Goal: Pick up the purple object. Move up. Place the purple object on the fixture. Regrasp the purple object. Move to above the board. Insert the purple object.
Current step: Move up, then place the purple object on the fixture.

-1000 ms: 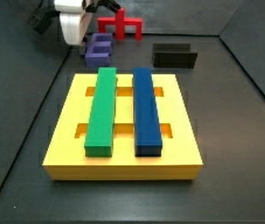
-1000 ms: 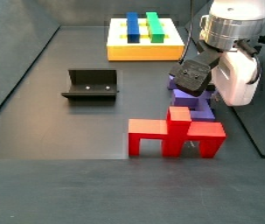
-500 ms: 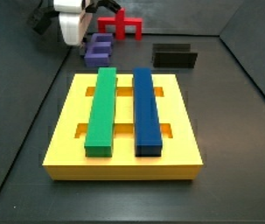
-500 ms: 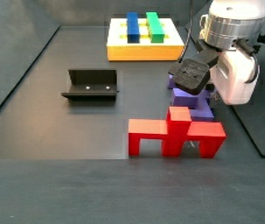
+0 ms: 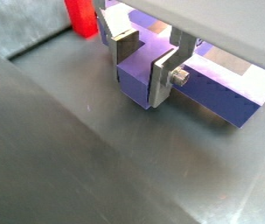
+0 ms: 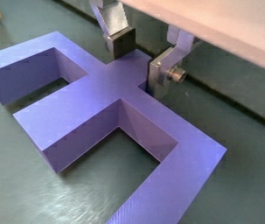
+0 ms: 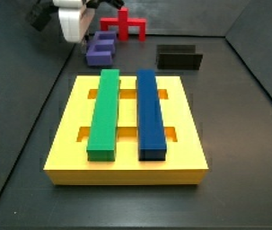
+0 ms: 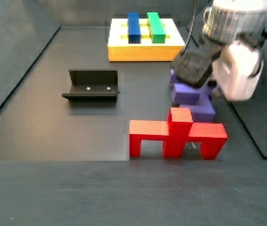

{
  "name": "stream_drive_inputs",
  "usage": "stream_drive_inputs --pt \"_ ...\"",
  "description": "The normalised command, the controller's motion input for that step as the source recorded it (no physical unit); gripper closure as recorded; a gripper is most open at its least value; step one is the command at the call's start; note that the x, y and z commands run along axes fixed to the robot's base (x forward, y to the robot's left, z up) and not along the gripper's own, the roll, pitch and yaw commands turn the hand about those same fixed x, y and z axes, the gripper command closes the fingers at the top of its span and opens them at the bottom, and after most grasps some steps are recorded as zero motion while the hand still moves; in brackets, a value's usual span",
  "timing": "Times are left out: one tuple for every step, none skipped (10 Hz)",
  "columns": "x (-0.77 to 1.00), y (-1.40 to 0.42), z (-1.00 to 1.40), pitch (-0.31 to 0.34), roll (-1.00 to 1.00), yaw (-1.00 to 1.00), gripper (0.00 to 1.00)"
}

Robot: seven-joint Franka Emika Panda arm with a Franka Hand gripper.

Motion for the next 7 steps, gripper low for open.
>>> stream_drive_inputs --pt "-0.08 0.01 0.71 0.054 0.01 0.01 1.0" --pt "-0.06 0.02 0.38 0.058 0.07 0.0 1.0" --pt "0.0 0.0 -0.02 0.0 0.0 0.0 1.0" --pt "0.03 0.0 0.0 0.0 0.0 0.0 1.0" --pt "0.25 0.1 0.0 0.094 -0.11 0.0 1.0" --pt "0.36 0.08 0.1 0.12 -0.19 0.04 1.0" --pt "0.46 0.06 0.35 0.214 -0.24 0.09 1.0"
